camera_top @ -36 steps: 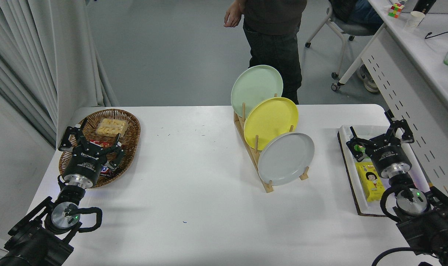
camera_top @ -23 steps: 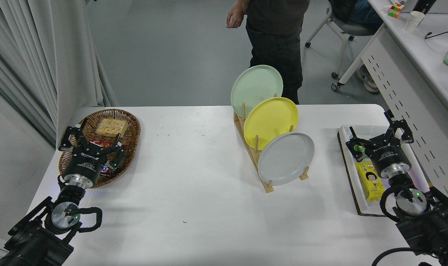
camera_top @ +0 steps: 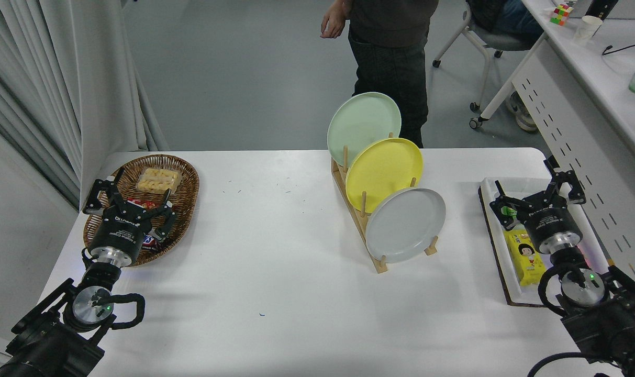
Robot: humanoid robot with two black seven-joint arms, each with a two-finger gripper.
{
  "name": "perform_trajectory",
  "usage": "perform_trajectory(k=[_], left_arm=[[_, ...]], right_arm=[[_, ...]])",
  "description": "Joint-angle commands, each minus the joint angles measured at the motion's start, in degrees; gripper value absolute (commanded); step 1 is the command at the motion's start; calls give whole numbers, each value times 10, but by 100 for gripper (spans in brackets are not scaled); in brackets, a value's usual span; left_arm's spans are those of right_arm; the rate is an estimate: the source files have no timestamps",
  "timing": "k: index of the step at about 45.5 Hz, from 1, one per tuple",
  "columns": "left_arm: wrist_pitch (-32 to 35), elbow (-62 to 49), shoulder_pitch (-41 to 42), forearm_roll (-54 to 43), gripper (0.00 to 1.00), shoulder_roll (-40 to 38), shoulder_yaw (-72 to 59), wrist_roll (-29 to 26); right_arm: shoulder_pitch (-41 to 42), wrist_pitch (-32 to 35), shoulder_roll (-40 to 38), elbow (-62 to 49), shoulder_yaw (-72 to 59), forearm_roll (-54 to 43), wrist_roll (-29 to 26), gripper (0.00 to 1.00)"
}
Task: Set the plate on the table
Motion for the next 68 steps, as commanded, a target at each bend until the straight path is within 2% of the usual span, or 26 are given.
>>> perform_trajectory(k=[1,49,68], left_arm=[[0,0,0,0,98,0,0,0],[0,0,0,0,98,0,0,0],[0,0,0,0,98,0,0,0]], right_arm=[[-8,-1,-14,0,1,0,0,100],[6,0,-14,4,-1,0,0,100],[11,-5,-36,54,-1,-10,-2,100]])
